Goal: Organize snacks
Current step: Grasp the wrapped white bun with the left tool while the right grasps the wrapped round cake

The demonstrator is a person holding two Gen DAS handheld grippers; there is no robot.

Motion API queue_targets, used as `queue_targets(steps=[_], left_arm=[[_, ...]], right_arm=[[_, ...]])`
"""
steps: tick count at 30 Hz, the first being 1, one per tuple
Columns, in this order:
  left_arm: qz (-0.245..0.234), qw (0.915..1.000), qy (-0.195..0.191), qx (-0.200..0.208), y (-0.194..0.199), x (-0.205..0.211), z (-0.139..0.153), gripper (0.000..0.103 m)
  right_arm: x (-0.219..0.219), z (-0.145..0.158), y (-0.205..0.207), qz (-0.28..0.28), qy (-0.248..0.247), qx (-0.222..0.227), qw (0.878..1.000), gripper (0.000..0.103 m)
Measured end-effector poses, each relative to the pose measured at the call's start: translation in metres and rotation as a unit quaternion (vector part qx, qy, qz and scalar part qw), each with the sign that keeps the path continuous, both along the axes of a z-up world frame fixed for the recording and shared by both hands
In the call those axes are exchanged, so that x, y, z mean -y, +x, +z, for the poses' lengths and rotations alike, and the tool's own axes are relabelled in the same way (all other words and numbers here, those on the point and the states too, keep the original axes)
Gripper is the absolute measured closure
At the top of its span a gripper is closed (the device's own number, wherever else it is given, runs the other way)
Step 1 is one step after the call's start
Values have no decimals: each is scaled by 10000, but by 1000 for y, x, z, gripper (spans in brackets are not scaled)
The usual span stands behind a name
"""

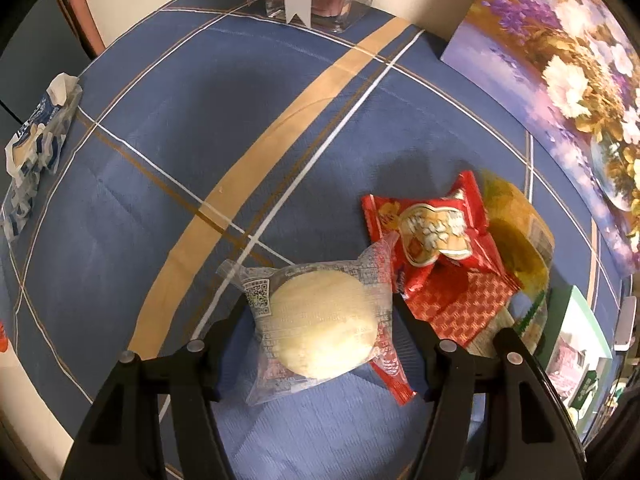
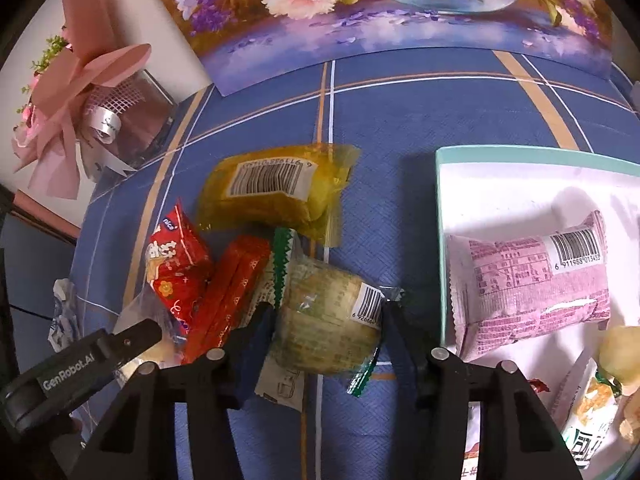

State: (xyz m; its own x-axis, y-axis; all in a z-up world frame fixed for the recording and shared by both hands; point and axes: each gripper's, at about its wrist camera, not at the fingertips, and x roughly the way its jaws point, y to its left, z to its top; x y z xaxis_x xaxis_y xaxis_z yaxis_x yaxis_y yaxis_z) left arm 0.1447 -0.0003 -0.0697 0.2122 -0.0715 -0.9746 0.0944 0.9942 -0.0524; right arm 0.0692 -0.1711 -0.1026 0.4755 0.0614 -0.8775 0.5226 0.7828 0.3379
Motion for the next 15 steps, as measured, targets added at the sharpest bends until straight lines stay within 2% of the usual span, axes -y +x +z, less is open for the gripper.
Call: queue_targets(steps=[10, 15], left_arm=[[-25, 9998, -126, 139, -8, -8, 17, 36], [-45, 9993, -168, 333, -10, -7, 33, 36]], right_arm=[[4, 11, -16, 7, 160, 174, 9997, 50], [4, 31, -19, -10, 195, 411, 9990, 50]])
